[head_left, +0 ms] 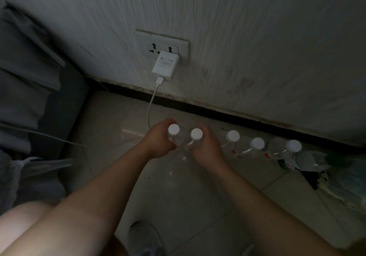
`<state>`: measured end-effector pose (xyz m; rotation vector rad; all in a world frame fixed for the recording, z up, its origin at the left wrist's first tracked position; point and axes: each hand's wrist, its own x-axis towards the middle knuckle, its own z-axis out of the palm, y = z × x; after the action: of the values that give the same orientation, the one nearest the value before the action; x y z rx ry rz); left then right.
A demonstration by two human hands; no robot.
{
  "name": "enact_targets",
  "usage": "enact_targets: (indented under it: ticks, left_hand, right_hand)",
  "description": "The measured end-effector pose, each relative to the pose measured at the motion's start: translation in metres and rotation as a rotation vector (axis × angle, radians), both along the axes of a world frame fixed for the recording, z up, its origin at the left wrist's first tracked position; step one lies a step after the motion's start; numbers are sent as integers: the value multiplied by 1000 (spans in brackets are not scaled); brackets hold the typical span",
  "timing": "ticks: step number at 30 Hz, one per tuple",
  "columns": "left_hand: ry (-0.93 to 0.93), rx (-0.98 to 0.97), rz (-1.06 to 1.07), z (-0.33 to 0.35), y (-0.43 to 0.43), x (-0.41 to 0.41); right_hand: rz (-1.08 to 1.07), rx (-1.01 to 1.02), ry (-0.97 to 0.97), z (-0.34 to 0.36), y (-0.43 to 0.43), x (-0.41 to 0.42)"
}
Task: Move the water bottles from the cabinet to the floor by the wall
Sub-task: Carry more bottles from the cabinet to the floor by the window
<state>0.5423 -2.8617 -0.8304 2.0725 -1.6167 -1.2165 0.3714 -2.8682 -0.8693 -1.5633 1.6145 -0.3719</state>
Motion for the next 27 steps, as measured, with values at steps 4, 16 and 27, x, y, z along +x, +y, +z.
enact_targets:
  ticks: [4,16,27]
  left_hand:
    - [0,-9,14,0,-1,2]
    - [38,38,18,3,4,7]
    - [120,-173,-5,46,-22,-21]
  right_hand:
    - [2,6,-43,3,1,0]
    - [-14,36,-87,23,-3,1]
    - [78,-130,-88,86,-29,-23]
